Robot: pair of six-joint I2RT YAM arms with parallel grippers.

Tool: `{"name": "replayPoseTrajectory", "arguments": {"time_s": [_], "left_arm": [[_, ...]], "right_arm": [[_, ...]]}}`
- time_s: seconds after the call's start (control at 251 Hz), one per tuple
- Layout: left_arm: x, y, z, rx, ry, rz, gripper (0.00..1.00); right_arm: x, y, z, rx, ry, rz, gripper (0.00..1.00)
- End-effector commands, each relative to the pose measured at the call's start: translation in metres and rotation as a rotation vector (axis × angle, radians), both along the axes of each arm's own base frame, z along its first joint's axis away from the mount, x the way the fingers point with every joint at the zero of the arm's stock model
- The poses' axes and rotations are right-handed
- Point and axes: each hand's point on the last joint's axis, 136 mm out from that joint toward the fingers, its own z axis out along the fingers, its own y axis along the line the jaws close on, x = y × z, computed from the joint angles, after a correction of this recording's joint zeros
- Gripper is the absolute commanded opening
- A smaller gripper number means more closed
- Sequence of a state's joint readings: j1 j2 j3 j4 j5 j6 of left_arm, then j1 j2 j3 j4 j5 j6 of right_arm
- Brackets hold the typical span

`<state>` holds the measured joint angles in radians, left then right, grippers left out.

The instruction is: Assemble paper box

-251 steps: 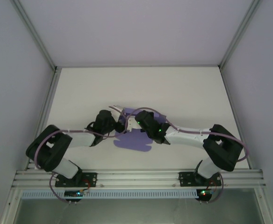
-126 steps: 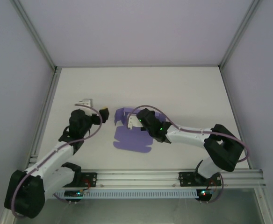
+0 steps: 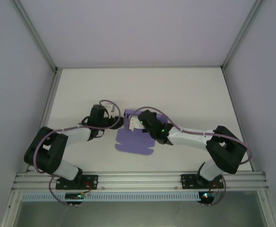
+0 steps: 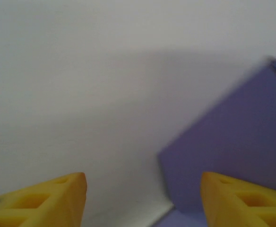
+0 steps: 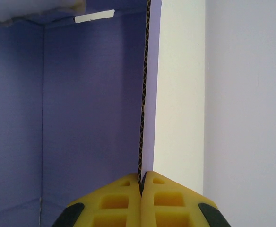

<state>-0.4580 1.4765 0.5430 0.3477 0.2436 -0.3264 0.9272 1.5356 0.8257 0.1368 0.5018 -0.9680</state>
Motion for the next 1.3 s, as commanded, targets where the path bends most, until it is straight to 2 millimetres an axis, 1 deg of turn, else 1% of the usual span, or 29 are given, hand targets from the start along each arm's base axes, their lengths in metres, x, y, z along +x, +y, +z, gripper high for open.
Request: {"name": "replayPoseTrajectory", "arguments": {"time_s": [0.0, 0.176, 0.227, 0.271, 0.351, 0.459, 0.531, 0.579, 0.615, 0.671, 0.69, 0.79, 0.854, 0.962, 1.062, 1.129, 1.141, 1.253, 1.293], "left_arm": [[-0.002, -0.015, 0.025, -0.029, -0.134, -0.079, 0.63], [-0.011, -0.015, 0.017, 0.002, -0.179, -0.103, 0.62], [-0.014, -0.019, 0.014, 0.005, -0.187, -0.126, 0.56], [-0.016, -0.022, 0.013, 0.007, -0.194, -0.151, 0.53], [-0.02, -0.025, 0.011, 0.005, -0.187, -0.171, 0.53], [-0.021, -0.022, 0.009, -0.015, -0.173, -0.145, 0.53], [-0.017, -0.017, 0.012, -0.01, -0.175, -0.103, 0.55], [-0.012, -0.012, 0.016, 0.0, -0.181, -0.059, 0.55], [-0.008, -0.006, 0.021, 0.006, -0.191, -0.021, 0.58], [-0.003, 0.0, 0.03, 0.007, -0.209, 0.009, 0.59], [-0.001, 0.002, 0.034, 0.004, -0.216, 0.022, 0.62], [0.004, 0.007, 0.053, -0.038, -0.249, 0.035, 0.64], [0.007, 0.008, 0.059, -0.049, -0.268, 0.025, 0.65], [0.011, 0.007, 0.054, -0.028, -0.272, 0.002, 0.64], [0.011, -0.001, 0.044, -0.041, -0.254, -0.039, 0.62], [0.012, -0.007, 0.041, -0.064, -0.254, -0.069, 0.61], [0.012, -0.009, 0.04, -0.068, -0.256, -0.078, 0.62], [0.02, -0.016, 0.037, -0.082, -0.259, -0.093, 0.61], [0.023, -0.018, 0.037, -0.085, -0.261, -0.093, 0.61]], "right_arm": [[-0.02, -0.018, -0.042, -0.134, 0.133, 0.01, 0.0], [-0.022, -0.018, -0.043, -0.147, 0.135, 0.009, 0.0], [-0.023, -0.018, -0.044, -0.152, 0.14, 0.01, 0.0], [-0.024, -0.018, -0.045, -0.159, 0.146, 0.01, 0.0], [-0.023, -0.019, -0.044, -0.17, 0.142, 0.004, 0.0], [-0.022, -0.018, -0.04, -0.157, 0.137, 0.004, 0.0], [-0.015, -0.018, -0.031, -0.137, 0.105, -0.006, 0.0], [-0.009, -0.017, -0.021, -0.127, 0.07, -0.007, 0.0], [-0.005, -0.016, -0.013, -0.119, 0.039, -0.003, 0.0], [0.0, -0.013, -0.002, -0.109, 0.001, 0.013, 0.0], [0.003, -0.013, 0.002, -0.106, -0.014, 0.018, 0.0], [0.01, -0.009, 0.013, -0.123, -0.084, 0.062, 0.0], [0.016, -0.005, 0.02, -0.118, -0.133, 0.073, 0.0], [0.024, -0.002, 0.025, -0.087, -0.163, 0.072, 0.0], [0.033, -0.001, 0.036, -0.032, -0.227, 0.061, 0.0], [0.038, -0.001, 0.042, -0.029, -0.252, 0.074, 0.0], [0.038, -0.001, 0.04, -0.031, -0.25, 0.075, 0.0], [0.045, -0.001, 0.045, -0.017, -0.276, 0.075, 0.0], [0.046, -0.003, 0.041, -0.029, -0.271, 0.08, 0.0]]}}
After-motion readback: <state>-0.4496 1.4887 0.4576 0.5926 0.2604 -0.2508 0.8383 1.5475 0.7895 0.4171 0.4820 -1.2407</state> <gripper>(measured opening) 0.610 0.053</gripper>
